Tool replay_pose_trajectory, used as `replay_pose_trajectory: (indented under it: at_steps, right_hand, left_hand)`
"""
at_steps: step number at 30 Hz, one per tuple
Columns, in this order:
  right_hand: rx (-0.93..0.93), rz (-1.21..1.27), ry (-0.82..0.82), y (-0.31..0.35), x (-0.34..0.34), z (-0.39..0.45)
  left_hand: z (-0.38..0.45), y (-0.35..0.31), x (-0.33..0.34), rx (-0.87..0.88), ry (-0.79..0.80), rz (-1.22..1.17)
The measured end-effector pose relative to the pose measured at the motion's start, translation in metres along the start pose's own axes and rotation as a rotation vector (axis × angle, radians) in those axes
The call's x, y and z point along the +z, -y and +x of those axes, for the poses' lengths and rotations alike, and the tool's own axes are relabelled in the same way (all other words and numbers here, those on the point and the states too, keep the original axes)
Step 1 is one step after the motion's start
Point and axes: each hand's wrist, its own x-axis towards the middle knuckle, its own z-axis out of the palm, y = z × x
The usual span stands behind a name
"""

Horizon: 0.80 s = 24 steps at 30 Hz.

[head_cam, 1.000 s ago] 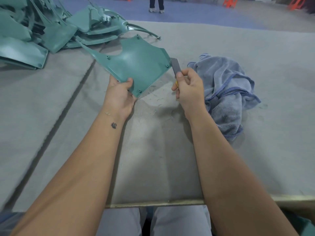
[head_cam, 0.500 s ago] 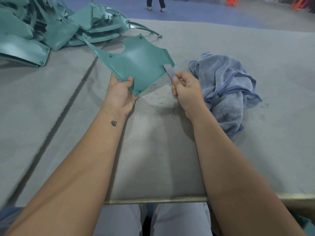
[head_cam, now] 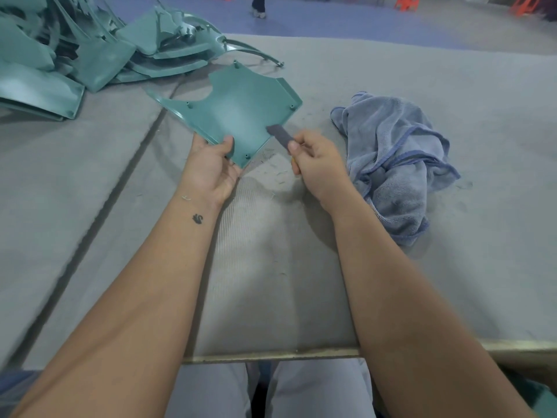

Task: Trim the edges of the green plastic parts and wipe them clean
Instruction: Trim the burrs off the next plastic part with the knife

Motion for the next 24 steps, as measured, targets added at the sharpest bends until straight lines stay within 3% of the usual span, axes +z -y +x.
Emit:
replay_pose_trajectory:
  at_steps: [6, 9, 13, 18, 21, 24]
  right_hand:
    - [-0.054, -0.302, 0.134, 0.004, 0.004, -0.001]
    - [-0.048, -0.091, 0.161, 0.009, 0.002, -0.005]
    - [0.013, 0.265, -0.131, 0.016, -0.005, -0.006]
    - [0.036, 0.321, -0.339, 0.017, -0.010, -0.002]
    - [0.022, 0.274, -0.339, 0.019, -0.003, -0.003]
    - [-0.022, 0.233, -0.334, 0.022, 0.002, -0.005]
  left_hand:
    - [0.001, -0.003, 0.000, 0.002, -0.028, -0.004]
    - [0.001, -0.004, -0.001, -0.017, -0.048, -0.055]
    - [0.000, -0.009, -0.001, 0.007, -0.069, -0.072]
    - [-0.005, -0.009, 0.004, 0.415, -0.146, 0.516]
    - [-0.006, -0.009, 0.003, 0.606, -0.106, 0.651]
    - [-0.005, -0.013, 0.000, 0.656, -0.164, 0.718]
